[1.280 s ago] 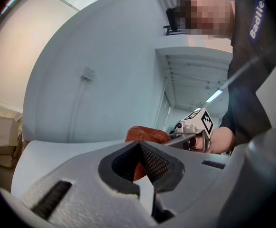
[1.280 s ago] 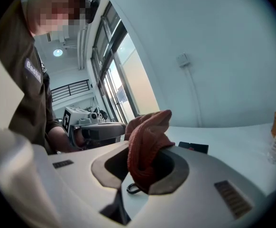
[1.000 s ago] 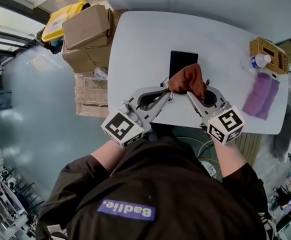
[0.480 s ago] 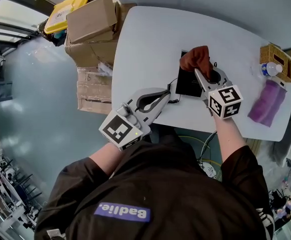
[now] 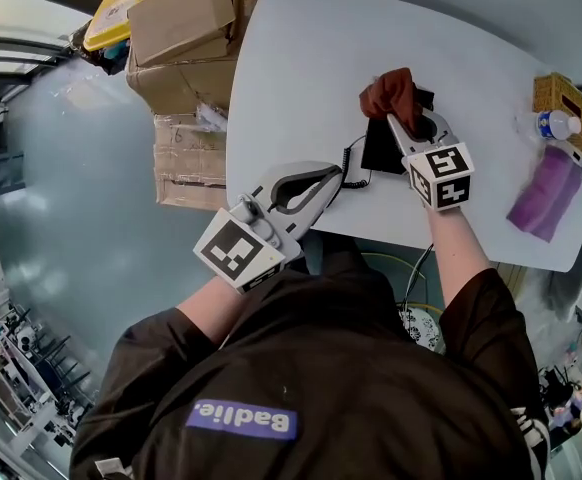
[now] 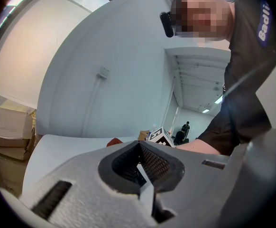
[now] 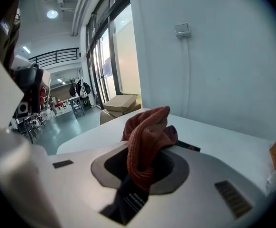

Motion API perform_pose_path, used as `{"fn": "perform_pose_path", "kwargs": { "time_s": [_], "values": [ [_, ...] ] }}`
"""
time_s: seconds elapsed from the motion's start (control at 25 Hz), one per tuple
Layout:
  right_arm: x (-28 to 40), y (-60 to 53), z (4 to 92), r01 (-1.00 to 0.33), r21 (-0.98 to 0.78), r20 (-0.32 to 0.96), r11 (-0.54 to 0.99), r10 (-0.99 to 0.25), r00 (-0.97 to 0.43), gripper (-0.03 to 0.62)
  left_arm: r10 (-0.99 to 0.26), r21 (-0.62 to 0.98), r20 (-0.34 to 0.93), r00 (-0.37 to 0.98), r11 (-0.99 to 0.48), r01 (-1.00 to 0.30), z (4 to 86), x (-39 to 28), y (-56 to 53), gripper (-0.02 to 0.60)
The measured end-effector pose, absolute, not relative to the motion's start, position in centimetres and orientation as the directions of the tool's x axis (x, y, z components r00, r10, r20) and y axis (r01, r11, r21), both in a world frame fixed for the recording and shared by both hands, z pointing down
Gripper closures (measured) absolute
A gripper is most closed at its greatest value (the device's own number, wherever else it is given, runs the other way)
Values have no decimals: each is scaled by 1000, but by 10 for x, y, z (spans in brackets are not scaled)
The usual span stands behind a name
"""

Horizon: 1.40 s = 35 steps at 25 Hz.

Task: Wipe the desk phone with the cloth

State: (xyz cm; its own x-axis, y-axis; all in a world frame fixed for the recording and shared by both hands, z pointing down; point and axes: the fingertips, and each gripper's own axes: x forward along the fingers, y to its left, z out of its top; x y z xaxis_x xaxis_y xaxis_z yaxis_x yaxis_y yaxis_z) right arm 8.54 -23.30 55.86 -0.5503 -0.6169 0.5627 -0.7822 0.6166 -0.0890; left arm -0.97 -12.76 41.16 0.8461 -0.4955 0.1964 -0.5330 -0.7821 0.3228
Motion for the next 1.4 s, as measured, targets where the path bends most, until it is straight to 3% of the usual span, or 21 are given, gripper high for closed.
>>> {"fn": "perform_pose_path", "kwargs": {
  "time_s": [0.88, 1.4],
  "values": [
    [63, -104, 621, -733, -181, 657, 656, -473, -586, 499, -416, 313, 201, 887, -831, -461, 414, 4, -99, 566],
    [113, -220, 540, -765, -74, 537, 639, -621, -571, 499, -462, 312, 182, 868, -810, -496, 399, 26, -116, 566]
  ]
}}
